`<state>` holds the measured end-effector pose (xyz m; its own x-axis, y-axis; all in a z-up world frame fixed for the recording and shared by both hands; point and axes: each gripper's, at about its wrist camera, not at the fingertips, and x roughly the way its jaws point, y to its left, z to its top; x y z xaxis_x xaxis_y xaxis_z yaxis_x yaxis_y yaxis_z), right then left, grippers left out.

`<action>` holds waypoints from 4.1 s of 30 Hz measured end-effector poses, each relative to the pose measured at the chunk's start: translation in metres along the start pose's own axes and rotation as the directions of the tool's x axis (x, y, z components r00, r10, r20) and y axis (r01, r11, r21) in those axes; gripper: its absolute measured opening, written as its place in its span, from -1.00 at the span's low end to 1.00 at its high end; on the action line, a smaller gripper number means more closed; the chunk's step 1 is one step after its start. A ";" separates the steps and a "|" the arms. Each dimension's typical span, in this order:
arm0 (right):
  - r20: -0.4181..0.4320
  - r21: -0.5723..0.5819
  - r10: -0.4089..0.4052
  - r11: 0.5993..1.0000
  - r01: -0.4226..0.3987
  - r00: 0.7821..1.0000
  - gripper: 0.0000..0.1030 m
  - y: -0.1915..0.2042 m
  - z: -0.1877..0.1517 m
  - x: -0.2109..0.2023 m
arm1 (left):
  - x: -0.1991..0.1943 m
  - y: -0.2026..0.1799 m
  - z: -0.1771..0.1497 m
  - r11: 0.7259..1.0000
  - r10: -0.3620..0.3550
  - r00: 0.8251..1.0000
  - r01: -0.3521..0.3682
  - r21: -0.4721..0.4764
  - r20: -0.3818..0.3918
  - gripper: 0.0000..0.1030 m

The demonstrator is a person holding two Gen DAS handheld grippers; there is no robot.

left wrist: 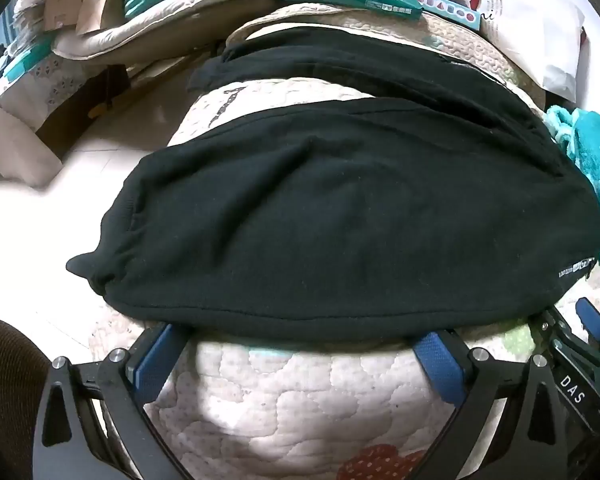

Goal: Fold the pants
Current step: 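Hover both open grippers over the black pants, approaching the waistband, then lower both grippers onto the pants waistband and close them on it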

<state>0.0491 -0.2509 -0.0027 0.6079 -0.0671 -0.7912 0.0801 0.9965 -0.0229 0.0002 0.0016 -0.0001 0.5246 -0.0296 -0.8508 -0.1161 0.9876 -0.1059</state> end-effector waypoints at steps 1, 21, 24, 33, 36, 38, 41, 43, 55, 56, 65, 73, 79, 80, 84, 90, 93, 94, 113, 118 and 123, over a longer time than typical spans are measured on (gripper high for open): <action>-0.001 0.001 0.003 1.000 -0.003 1.000 1.00 -0.001 0.001 0.000 | 0.000 0.001 0.000 1.000 -0.001 1.000 0.001 0.002 0.000 1.00; -0.195 -0.021 -0.005 1.000 0.001 0.981 1.00 0.009 0.012 0.005 | -0.046 0.005 -0.012 0.998 -0.017 0.998 0.013 0.064 0.059 1.00; -0.181 -0.033 -0.030 0.999 0.024 0.983 0.99 0.010 0.007 -0.007 | -0.060 0.002 -0.017 0.996 -0.008 0.995 -0.001 0.088 0.104 1.00; -0.002 -0.031 -0.069 0.997 0.069 0.998 0.97 0.004 0.014 -0.051 | -0.068 -0.001 -0.019 0.992 -0.004 0.992 -0.012 0.126 0.125 1.00; 0.037 -0.036 -0.069 0.997 0.070 0.997 0.98 0.001 0.019 -0.058 | -0.070 0.002 -0.021 0.993 -0.007 0.992 -0.007 0.115 0.124 1.00; 0.033 -0.040 -0.068 0.997 0.070 0.997 0.98 0.001 0.020 -0.057 | -0.070 0.006 -0.022 0.995 -0.007 0.992 -0.005 0.097 0.124 1.00; 0.014 -0.032 -0.055 0.998 0.056 0.998 0.98 0.003 0.021 -0.055 | -0.070 0.011 -0.021 0.997 0.008 0.992 -0.017 0.075 0.124 1.00; 0.014 -0.035 -0.057 0.998 0.057 0.998 0.97 0.002 0.021 -0.055 | -0.069 0.015 -0.021 0.998 0.013 0.992 -0.020 0.062 0.122 1.00; -0.005 -0.057 -0.054 0.997 0.054 0.999 0.98 0.001 0.021 -0.052 | -0.066 0.011 -0.023 0.996 0.037 0.992 -0.047 0.082 0.117 1.00; -0.002 -0.062 -0.054 0.997 0.053 0.999 0.98 0.001 0.021 -0.052 | -0.066 0.010 -0.022 0.996 0.038 0.993 -0.048 0.080 0.115 1.00; 0.031 -0.107 -0.058 0.992 0.061 0.998 0.98 0.012 0.020 -0.057 | -0.064 0.013 -0.021 0.997 0.039 0.994 -0.045 0.062 0.107 1.00; 0.039 -0.128 -0.055 0.990 0.060 0.998 0.99 0.018 0.020 -0.059 | -0.063 0.009 -0.024 0.996 0.033 0.993 -0.041 0.080 0.111 1.00; 0.023 -0.126 -0.042 0.991 0.045 0.999 0.99 0.018 0.020 -0.056 | -0.063 0.007 -0.024 0.996 -0.010 0.995 0.001 0.093 0.098 1.00; 0.023 -0.124 -0.040 0.991 0.042 0.999 0.99 0.018 0.021 -0.057 | -0.063 0.007 -0.025 0.995 -0.014 0.995 0.005 0.098 0.096 1.00; 0.041 -0.121 -0.045 0.991 0.049 0.998 0.99 0.018 0.022 -0.061 | -0.063 0.004 -0.026 0.994 -0.021 0.995 0.011 0.107 0.094 1.00; 0.144 -0.131 -0.075 0.987 0.094 0.987 0.99 0.019 0.032 -0.083 | -0.063 0.003 -0.022 0.994 -0.026 0.998 0.020 0.108 0.062 1.00; 0.119 -0.147 -0.061 0.986 0.079 0.991 0.99 0.018 0.047 -0.086 | -0.064 0.000 -0.015 0.992 -0.038 0.999 0.034 0.118 0.039 1.00; 0.107 -0.135 -0.034 0.990 0.048 0.994 0.99 0.015 0.056 -0.088 | -0.064 -0.001 -0.013 0.992 -0.038 0.999 0.033 0.124 0.036 1.00; 0.139 -0.226 -0.018 0.973 0.049 0.990 0.99 0.018 0.177 -0.061 | -0.055 0.001 0.099 0.996 -0.036 0.997 0.030 0.084 0.069 1.00; 0.216 -0.241 -0.037 0.966 0.090 0.976 0.99 0.014 0.197 -0.055 | -0.049 -0.002 0.124 0.997 -0.024 0.995 0.017 0.081 0.093 1.00; 0.153 -0.260 0.004 0.965 0.037 0.988 0.99 0.014 0.224 -0.027 | -0.038 -0.004 0.152 0.995 -0.010 0.993 -0.002 0.101 0.118 1.00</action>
<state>0.2107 -0.2459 0.1554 0.7220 -0.0700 -0.6883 -0.1057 0.9720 -0.2098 0.1085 0.0227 0.1111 0.6217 -0.0214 -0.7830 -0.0308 0.9982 -0.0517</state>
